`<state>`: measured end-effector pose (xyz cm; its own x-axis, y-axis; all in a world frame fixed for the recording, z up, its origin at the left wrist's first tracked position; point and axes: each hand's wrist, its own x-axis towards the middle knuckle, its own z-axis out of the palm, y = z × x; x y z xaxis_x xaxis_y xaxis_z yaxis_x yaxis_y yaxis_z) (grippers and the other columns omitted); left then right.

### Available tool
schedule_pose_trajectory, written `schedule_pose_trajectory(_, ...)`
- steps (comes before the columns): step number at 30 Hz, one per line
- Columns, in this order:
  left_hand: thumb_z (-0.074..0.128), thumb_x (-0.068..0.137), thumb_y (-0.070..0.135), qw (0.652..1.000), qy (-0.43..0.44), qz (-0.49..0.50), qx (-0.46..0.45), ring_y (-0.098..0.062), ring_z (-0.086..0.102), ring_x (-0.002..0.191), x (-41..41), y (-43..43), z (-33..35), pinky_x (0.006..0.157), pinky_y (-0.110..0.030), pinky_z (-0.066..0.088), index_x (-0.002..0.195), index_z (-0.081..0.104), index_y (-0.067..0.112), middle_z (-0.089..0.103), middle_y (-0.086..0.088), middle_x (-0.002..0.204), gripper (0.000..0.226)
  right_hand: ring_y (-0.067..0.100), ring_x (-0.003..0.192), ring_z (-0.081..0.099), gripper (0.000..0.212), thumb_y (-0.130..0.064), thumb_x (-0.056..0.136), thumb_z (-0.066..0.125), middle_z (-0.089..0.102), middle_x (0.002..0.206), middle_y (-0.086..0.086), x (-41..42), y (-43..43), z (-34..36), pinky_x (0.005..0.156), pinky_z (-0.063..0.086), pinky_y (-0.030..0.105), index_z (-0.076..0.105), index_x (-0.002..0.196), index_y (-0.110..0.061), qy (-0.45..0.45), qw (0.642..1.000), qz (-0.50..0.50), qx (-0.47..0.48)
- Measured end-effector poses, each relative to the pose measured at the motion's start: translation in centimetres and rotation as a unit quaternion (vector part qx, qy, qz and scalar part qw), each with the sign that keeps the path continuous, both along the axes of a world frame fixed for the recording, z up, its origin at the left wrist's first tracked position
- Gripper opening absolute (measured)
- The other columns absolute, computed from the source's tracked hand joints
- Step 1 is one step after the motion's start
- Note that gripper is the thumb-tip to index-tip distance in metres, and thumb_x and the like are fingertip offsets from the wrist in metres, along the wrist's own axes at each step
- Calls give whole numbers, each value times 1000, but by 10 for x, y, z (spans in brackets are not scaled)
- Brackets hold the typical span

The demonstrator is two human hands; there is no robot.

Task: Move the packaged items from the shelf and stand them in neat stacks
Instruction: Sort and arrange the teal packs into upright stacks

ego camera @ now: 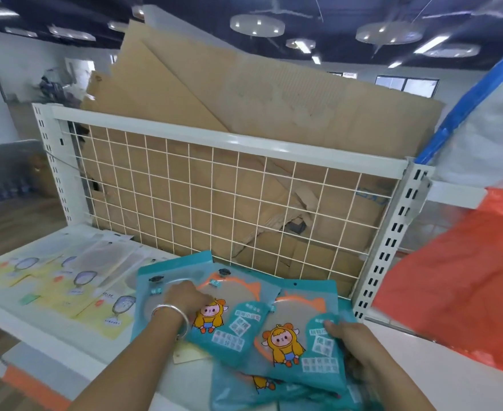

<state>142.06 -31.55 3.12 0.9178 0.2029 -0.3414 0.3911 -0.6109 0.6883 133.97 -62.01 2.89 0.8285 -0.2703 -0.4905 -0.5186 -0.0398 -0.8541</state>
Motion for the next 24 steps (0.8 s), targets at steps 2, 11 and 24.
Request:
schedule_pose_trajectory(2,69,77,41,1000,12,-25,10,-16,69,75,2,-1,3,75,-32,58,87,62,17,71,-3,82,27,32,66,64,19,-16,91,61,69,73,21,-3,1,-4,53,48,29,61,86,3,-3,1000,-3,3)
schedule_pose_trajectory(11,73,77,30,991,72,-99,-49,-17,67,71,18,-9,6,63,-30,57,109,54,7,68,-7,87,44,31,72,62,21,-16,92,60,67,74,18,-11,5,-2,69,52,40,62,92,4,-23,999,-17,34)
schedule_pose_trajectory(24,78,72,35,975,71,-205,-40,-10,56,61,17,-10,3,52,-19,42,80,61,12,64,-1,73,29,31,69,67,19,-14,92,59,71,78,18,-29,19,2,60,53,33,66,89,4,-92,991,-76,65)
